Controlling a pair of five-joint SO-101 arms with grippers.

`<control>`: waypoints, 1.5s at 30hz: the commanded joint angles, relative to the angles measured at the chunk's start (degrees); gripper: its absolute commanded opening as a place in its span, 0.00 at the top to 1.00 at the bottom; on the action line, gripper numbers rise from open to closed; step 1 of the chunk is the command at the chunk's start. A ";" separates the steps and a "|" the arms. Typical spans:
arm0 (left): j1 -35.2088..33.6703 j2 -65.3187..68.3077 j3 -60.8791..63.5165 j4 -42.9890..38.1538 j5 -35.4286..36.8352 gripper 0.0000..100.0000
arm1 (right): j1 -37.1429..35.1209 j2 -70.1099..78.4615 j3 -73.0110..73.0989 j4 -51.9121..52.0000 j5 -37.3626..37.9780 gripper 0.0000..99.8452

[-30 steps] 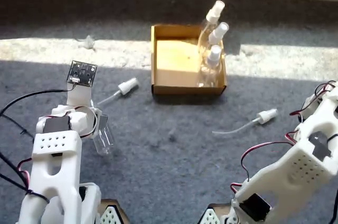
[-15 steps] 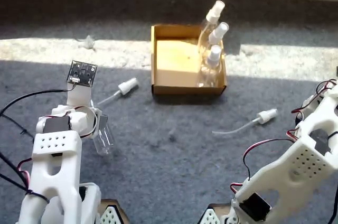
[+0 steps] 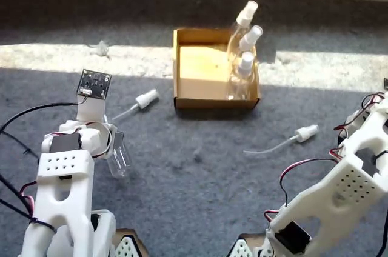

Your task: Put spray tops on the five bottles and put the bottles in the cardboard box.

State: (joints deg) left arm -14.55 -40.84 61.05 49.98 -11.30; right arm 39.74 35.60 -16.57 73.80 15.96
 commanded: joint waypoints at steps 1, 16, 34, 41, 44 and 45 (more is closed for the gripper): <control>0.48 -0.66 -0.22 -0.53 0.18 0.77 | -0.31 -0.04 -2.95 -0.66 0.53 0.78; 0.31 -0.66 -0.22 -0.53 0.18 0.77 | -0.31 -0.40 -3.38 -0.04 0.62 0.93; 0.40 -0.66 -0.31 -0.62 0.18 0.77 | -3.03 -29.49 -0.31 -3.03 0.35 0.99; -0.04 -0.13 -8.84 3.87 -0.09 0.77 | -9.36 -55.08 37.41 -28.62 2.11 1.00; 0.13 -0.13 -17.89 10.90 -1.76 0.77 | -12.62 -66.86 55.08 -38.99 6.07 1.00; 0.31 -0.13 -21.14 13.19 -2.99 0.77 | -13.41 -70.29 60.53 -41.45 6.95 1.00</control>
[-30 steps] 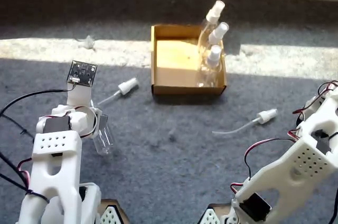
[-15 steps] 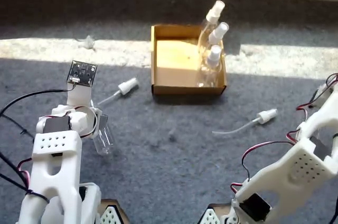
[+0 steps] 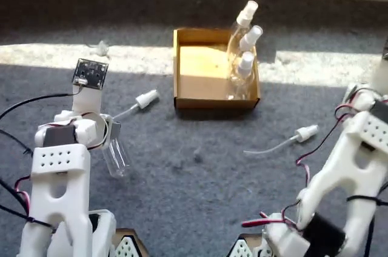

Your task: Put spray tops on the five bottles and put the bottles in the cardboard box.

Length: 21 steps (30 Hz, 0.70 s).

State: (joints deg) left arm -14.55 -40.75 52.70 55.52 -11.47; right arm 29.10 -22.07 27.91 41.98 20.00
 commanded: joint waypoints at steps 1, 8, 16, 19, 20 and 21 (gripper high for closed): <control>0.66 -0.04 -16.13 9.58 -3.78 0.77 | -3.30 -16.22 20.79 -11.82 3.43 1.00; 5.41 18.42 -39.08 18.46 -5.89 0.77 | -5.93 -36.53 43.56 -19.47 3.78 1.00; 11.38 41.45 -56.75 19.69 -9.67 0.77 | -1.19 -52.70 53.23 -19.65 3.25 1.00; 12.09 48.04 -60.53 19.69 -9.85 0.77 | -0.92 -59.21 56.92 -19.65 1.23 1.00; 12.44 50.07 -61.76 19.69 -9.93 0.77 | -0.92 -61.49 58.24 -19.65 1.05 1.00; 12.62 51.91 -62.73 19.69 -10.02 0.77 | -1.01 -63.52 59.65 -19.65 1.05 1.00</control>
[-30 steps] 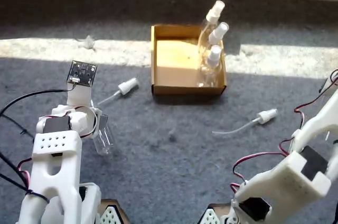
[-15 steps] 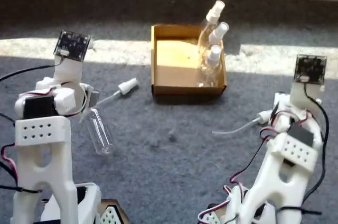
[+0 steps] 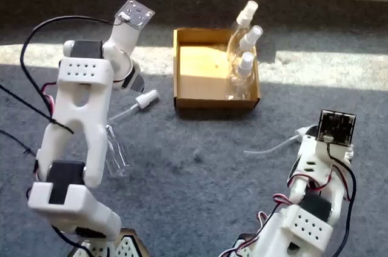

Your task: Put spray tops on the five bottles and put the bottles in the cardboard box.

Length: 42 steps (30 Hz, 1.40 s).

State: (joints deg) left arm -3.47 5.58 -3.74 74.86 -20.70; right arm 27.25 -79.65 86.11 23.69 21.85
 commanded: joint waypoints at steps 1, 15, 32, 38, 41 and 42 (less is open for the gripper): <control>1.71 7.34 -6.99 0.35 -0.88 0.77 | 0.84 -7.96 2.86 -1.19 -0.79 1.00; 3.56 21.41 -8.75 -2.73 -4.48 0.77 | -0.22 -17.89 10.95 6.73 -1.14 1.00; 4.00 34.15 -17.71 -3.43 -4.22 0.93 | -17.63 -17.80 -0.84 25.71 -1.23 1.00; 2.68 29.05 -20.26 1.49 -3.08 0.99 | -32.13 -17.45 -7.43 30.29 -5.63 1.00; 1.36 22.64 -22.64 6.15 0.26 0.99 | -38.90 -17.36 -9.98 30.11 -7.47 1.00; 0.92 20.00 -23.43 7.21 0.88 0.99 | -41.27 -17.36 -10.68 30.02 -7.38 1.00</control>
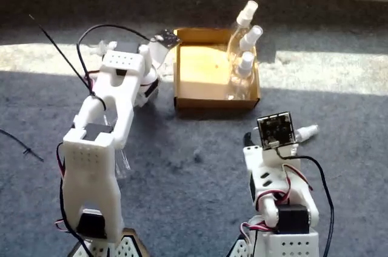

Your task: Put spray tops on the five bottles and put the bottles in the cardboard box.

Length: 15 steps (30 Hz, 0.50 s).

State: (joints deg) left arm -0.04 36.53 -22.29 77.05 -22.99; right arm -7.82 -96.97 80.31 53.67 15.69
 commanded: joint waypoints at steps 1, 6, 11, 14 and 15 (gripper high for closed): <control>-2.77 -13.41 -5.67 5.71 3.78 0.99 | -8.13 -0.04 -5.41 0.04 -1.23 1.00; -4.09 -26.86 -8.57 5.98 8.70 0.99 | -15.34 0.04 -7.34 -1.36 -1.41 1.00; -3.65 -39.78 -9.10 5.89 13.89 0.99 | -17.80 0.04 -7.16 -7.08 -1.58 1.00; -3.12 -46.55 -8.84 5.89 17.93 0.99 | -19.47 0.04 -6.90 -9.54 -1.58 1.00; -2.51 -48.57 -8.75 5.89 18.99 0.99 | -19.82 0.04 -6.90 -9.98 -1.58 1.00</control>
State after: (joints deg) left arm -3.47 -1.80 -29.05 82.77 -8.75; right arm -26.11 -96.97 76.26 46.55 14.73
